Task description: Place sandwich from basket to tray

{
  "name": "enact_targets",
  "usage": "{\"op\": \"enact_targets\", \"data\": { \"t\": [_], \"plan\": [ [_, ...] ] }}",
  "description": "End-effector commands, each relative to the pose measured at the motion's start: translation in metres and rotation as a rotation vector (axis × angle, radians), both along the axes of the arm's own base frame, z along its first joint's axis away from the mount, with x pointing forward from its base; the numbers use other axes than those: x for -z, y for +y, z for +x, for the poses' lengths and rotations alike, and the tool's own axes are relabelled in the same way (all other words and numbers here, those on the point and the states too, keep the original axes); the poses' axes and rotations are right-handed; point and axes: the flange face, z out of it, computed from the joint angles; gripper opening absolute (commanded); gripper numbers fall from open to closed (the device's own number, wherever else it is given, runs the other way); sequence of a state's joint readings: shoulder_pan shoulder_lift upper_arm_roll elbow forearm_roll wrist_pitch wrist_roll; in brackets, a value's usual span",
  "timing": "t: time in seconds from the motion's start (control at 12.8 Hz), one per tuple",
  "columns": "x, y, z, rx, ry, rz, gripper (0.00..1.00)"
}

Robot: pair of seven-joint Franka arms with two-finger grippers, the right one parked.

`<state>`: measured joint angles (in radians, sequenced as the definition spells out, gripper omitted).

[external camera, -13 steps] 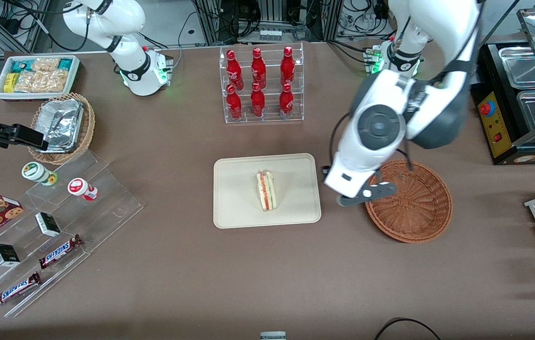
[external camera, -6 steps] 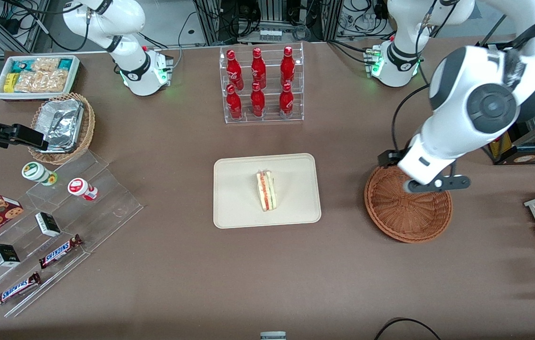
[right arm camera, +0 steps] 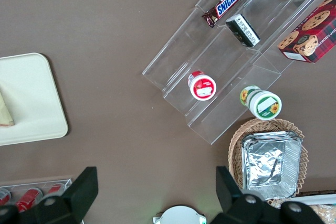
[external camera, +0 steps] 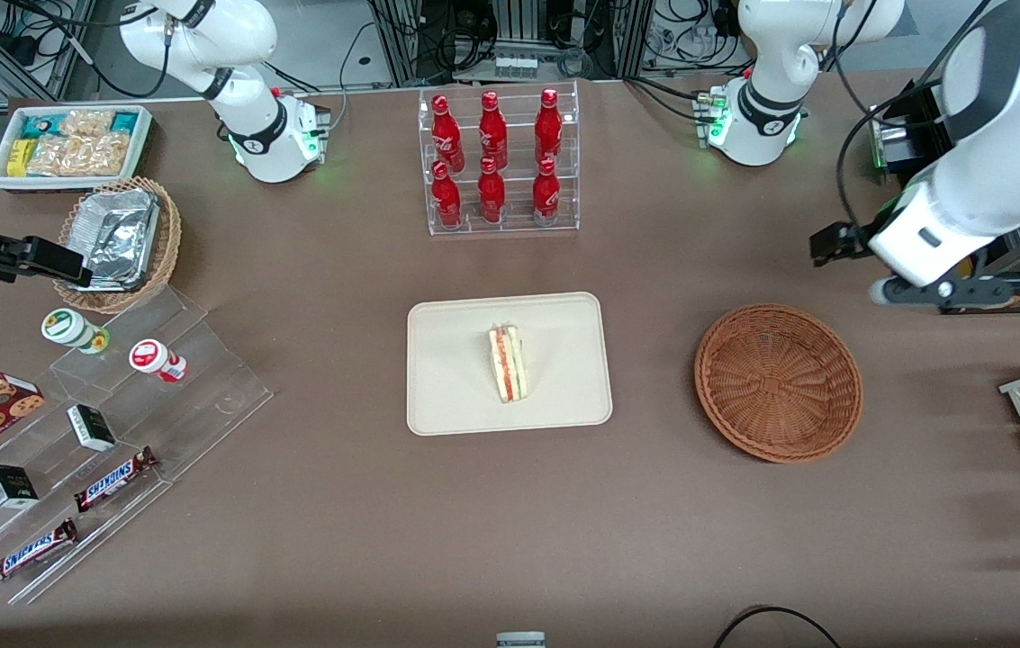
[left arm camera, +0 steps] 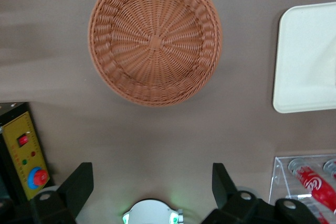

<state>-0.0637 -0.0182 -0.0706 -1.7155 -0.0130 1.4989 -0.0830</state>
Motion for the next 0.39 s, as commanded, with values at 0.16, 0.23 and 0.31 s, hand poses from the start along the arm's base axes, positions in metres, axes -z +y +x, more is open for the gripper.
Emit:
{"op": "enact_targets", "data": {
  "t": [0.16, 0.23, 0.31],
  "plan": [
    [-0.026, 0.017, -0.014, 0.077, 0.02, -0.005, 1.0],
    [-0.03, 0.022, -0.014, 0.078, 0.02, -0.006, 1.0],
    [-0.033, 0.022, -0.013, 0.077, 0.015, -0.006, 1.0]
  ]
}}
